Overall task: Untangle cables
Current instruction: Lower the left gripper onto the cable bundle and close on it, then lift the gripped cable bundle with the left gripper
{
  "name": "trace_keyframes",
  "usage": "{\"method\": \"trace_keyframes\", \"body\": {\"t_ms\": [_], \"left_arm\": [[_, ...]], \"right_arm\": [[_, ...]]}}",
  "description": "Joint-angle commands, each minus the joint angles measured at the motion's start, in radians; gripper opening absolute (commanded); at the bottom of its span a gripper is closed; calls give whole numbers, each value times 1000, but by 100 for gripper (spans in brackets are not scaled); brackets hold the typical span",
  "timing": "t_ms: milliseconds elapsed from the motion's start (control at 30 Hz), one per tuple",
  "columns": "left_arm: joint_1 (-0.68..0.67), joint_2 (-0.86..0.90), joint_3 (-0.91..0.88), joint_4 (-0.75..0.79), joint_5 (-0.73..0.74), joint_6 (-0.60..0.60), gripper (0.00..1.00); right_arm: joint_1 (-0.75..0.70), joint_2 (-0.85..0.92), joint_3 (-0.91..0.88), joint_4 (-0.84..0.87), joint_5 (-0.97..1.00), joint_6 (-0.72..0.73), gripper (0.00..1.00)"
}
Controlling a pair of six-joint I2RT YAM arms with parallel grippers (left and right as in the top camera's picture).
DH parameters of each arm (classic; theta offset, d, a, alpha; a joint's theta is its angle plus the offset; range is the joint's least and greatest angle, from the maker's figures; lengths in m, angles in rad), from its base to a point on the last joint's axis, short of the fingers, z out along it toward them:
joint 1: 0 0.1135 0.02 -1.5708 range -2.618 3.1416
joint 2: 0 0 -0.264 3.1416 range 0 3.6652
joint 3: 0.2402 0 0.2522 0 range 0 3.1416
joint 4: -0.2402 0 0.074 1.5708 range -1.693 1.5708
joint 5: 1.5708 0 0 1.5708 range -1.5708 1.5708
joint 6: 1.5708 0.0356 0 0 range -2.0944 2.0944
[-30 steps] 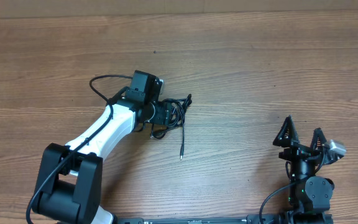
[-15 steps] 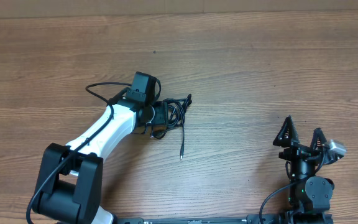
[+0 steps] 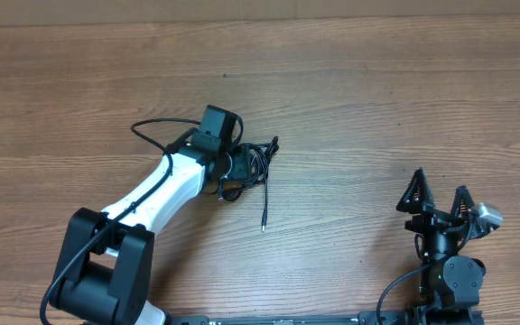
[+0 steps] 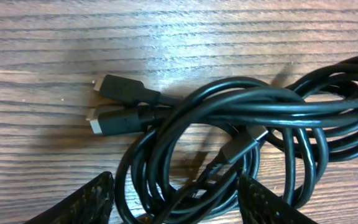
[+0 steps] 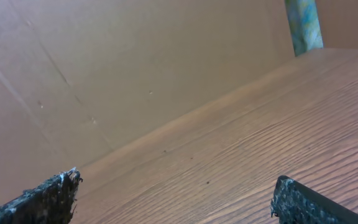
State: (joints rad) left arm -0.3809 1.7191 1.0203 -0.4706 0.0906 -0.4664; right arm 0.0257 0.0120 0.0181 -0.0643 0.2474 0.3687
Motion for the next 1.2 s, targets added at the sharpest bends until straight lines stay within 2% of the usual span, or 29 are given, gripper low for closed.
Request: {"method": "trace_keyframes", "body": {"t_ms": [0, 267, 433, 533, 667, 767, 933, 967, 1033, 1167], "left_arm": [[-13, 22, 20, 3, -21, -14, 64], [-13, 113, 20, 33, -4, -88, 65], [-13, 115, 21, 64, -4, -88, 61], [-12, 115, 21, 64, -4, -88, 51], [-12, 115, 21, 63, -4, -87, 28], [-12, 115, 21, 63, -4, -81, 19], [-12, 115, 21, 56, -4, -79, 19], [-12, 115, 21, 55, -4, -79, 17], [-12, 115, 21, 56, -5, -79, 4], [-12, 115, 21, 56, -4, -68, 4]], "right_arm": [[-6, -9, -10, 5, 6, -4, 100], [-5, -9, -10, 5, 6, -4, 100], [-6, -9, -10, 5, 6, -4, 100], [-6, -9, -10, 5, 6, -4, 100], [-6, -9, -10, 5, 6, -4, 100], [-5, -9, -10, 5, 6, -4, 100], [-5, -9, -10, 5, 6, -4, 100], [-5, -9, -10, 5, 6, -4, 100], [-5, -9, -10, 5, 6, -4, 100], [-5, -9, -10, 5, 6, -4, 100]]}}
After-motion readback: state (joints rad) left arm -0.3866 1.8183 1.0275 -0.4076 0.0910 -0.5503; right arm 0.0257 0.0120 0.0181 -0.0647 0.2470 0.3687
